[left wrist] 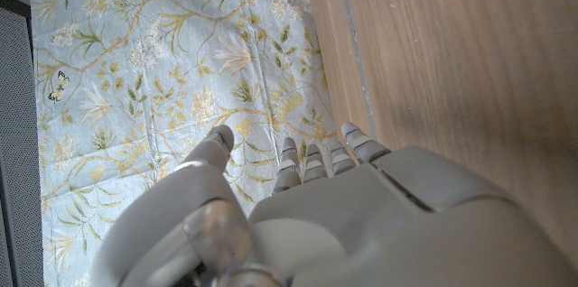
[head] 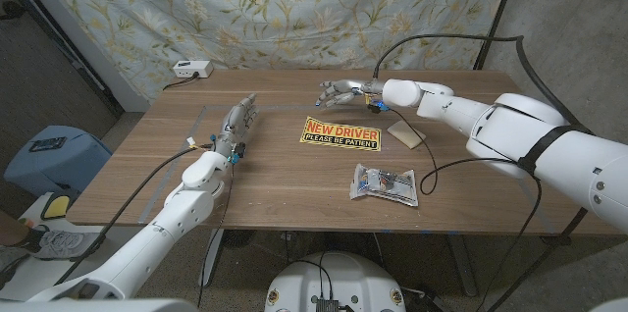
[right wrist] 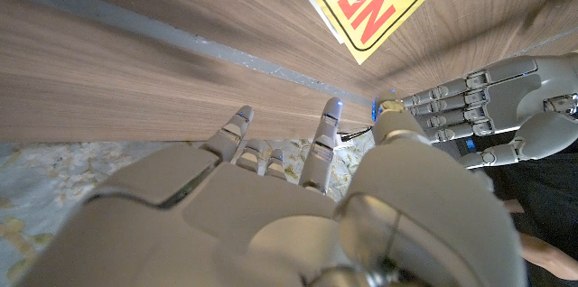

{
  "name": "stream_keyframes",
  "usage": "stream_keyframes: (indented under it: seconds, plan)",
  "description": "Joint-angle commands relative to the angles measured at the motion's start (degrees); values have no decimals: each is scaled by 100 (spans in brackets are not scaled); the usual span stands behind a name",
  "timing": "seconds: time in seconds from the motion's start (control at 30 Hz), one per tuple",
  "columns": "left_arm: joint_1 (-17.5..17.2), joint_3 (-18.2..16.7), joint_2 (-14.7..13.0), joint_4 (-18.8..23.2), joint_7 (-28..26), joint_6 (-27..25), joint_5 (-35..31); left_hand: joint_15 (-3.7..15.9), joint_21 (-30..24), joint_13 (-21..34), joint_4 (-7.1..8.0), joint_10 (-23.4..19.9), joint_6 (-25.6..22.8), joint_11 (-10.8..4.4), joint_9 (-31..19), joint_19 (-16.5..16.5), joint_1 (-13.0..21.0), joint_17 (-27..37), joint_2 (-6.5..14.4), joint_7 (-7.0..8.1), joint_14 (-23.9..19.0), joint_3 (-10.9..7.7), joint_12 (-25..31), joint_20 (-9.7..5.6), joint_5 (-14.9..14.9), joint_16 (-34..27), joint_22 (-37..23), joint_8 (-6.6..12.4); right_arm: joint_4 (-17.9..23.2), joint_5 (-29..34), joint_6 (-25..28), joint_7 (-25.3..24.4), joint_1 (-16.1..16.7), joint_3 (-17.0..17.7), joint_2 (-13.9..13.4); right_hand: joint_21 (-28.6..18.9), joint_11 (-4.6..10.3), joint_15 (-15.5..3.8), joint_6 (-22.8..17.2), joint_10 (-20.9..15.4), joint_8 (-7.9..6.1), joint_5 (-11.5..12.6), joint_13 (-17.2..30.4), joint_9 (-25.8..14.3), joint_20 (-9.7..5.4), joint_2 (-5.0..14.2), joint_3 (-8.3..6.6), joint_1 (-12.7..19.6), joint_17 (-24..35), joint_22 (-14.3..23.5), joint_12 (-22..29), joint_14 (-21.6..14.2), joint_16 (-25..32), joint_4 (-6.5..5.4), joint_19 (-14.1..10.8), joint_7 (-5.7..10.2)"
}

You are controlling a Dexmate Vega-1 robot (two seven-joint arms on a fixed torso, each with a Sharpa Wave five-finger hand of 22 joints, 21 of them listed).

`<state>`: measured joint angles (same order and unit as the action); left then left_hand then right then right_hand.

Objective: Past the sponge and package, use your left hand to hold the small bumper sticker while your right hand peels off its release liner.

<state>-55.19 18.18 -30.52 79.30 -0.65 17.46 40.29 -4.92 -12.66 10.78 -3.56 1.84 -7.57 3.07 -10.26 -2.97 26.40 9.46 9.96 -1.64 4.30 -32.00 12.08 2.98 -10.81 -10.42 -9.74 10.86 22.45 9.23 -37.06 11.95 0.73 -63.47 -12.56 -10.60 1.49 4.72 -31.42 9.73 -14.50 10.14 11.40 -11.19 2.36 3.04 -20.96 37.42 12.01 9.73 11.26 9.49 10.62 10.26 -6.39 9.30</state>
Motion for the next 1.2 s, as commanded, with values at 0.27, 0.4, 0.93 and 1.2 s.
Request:
stream_keyframes:
  seconds: [0.27,0.4,0.93,1.2]
  plan:
    - [-50,-18,-11,38,-17,17,13,-35,25,20,-32,-4,-62,57,-25,-53,60,26,40,-3,-10,-15,7,10,-38,14,-29,-7,-95,-83,402,-142,-78,-342,225,-20,49,8,-10,293,32,39,11,-1,-13,-29,-56,89,7,25,19,274,48,-18,40,12]
    - [-48,-19,-7,40,-32,17,8,-32,29,21,-33,-2,-67,55,-25,-54,59,26,41,2,-9,-14,5,5,-38,15,-29,-7,-102,-106,479,-149,-92,-397,261,-20,43,12,-12,293,36,39,9,0,-14,-34,-59,99,7,26,20,288,47,-20,45,17]
    - [-14,-30,-2,-18,-88,-6,-10,-32,42,21,-38,-5,-62,59,-26,-58,57,26,42,8,-8,-11,4,4,-39,15,-30,-12,-130,-131,887,-186,-155,-659,464,-16,6,22,-30,339,57,42,3,1,-20,-41,-92,183,7,27,5,338,44,-12,92,84]
    - [43,-12,25,-103,-22,-8,11,-35,48,22,-40,-4,-65,56,-26,-59,56,26,45,4,-7,-11,3,6,-39,16,-30,-13,-131,-155,928,-165,-139,-724,479,-12,-1,29,-73,348,54,41,-1,2,-21,-50,-105,220,8,27,5,374,41,-14,125,96]
